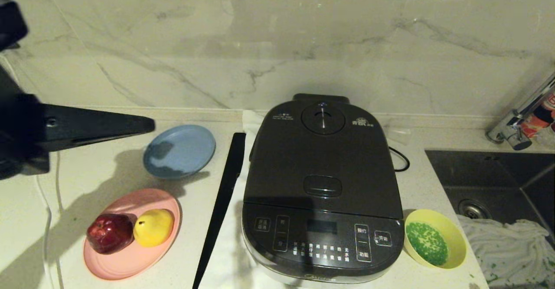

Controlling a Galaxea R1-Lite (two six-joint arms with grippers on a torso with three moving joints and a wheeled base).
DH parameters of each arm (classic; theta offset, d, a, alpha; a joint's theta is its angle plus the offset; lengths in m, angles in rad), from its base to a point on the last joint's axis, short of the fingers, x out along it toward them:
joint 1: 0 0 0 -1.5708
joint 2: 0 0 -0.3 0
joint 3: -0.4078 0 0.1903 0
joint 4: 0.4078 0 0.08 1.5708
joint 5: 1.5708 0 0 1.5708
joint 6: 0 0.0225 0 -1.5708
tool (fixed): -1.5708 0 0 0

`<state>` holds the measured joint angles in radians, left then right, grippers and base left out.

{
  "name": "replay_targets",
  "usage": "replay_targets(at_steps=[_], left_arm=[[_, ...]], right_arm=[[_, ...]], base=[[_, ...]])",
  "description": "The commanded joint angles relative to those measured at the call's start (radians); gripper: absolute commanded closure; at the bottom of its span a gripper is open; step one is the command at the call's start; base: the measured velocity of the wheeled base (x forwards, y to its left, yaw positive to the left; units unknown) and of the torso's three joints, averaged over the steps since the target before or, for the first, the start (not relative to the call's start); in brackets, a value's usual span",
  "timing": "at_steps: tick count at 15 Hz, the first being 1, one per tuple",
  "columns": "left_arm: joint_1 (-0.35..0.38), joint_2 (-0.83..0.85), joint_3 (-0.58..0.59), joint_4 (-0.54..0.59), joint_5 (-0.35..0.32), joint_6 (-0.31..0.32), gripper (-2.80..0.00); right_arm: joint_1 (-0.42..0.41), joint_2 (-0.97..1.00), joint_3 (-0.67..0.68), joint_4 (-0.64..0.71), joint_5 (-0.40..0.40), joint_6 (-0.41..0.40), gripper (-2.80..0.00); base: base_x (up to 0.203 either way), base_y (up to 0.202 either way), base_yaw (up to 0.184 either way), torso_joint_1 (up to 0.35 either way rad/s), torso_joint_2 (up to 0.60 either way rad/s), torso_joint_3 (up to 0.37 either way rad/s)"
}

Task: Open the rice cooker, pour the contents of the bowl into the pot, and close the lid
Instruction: Open the rice cooker

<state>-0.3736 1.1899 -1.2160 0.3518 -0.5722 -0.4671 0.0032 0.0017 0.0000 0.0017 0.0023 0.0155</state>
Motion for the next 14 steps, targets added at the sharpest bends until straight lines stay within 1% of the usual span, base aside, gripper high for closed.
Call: replay_targets(at_steps=[1,2,4,6,8,10,12,14], left_arm=[[-0.163,0.195,-0.082,0.018,0.073,-0.014,0.00],[-0.227,0.239,-0.100,0.019,0.133,-0.017,0.00],[-0.328,0.315,-0.137,0.020,0.218,-0.038,0.00],[-0.394,0.375,-0.153,0.001,0.297,-0.054,0.00],[-0.451,0.419,-0.151,-0.048,0.368,-0.078,0.00],[-0.478,0.452,-0.149,-0.075,0.400,-0.087,0.00],[-0.483,0.470,-0.146,-0.086,0.410,-0.087,0.00],[-0.487,0.493,-0.150,-0.105,0.474,-0.085,0.00]], right_arm=[[0.000,-0.002,0.000,0.001,0.001,0.000,0.00],[0.001,-0.002,0.000,0.001,0.000,0.000,0.00],[0.000,-0.002,0.000,0.001,0.001,0.000,0.00],[0.000,-0.002,0.000,0.000,0.000,0.000,0.00],[0.000,-0.002,0.000,0.000,0.001,0.000,0.00],[0.001,-0.002,0.000,0.001,0.001,0.000,0.00],[0.000,-0.002,0.000,0.000,0.001,0.000,0.00],[0.001,-0.002,0.000,0.001,0.001,0.000,0.00]], base=[[0.000,0.000,0.000,0.000,0.00,0.000],[0.000,0.000,0.000,0.000,0.00,0.000],[0.000,0.000,0.000,0.000,0.00,0.000],[0.000,0.000,0.000,0.000,0.00,0.000],[0.000,0.000,0.000,0.000,0.00,0.000],[0.000,0.000,0.000,0.000,0.00,0.000],[0.000,0.000,0.000,0.000,0.00,0.000],[0.000,0.000,0.000,0.000,0.00,0.000]])
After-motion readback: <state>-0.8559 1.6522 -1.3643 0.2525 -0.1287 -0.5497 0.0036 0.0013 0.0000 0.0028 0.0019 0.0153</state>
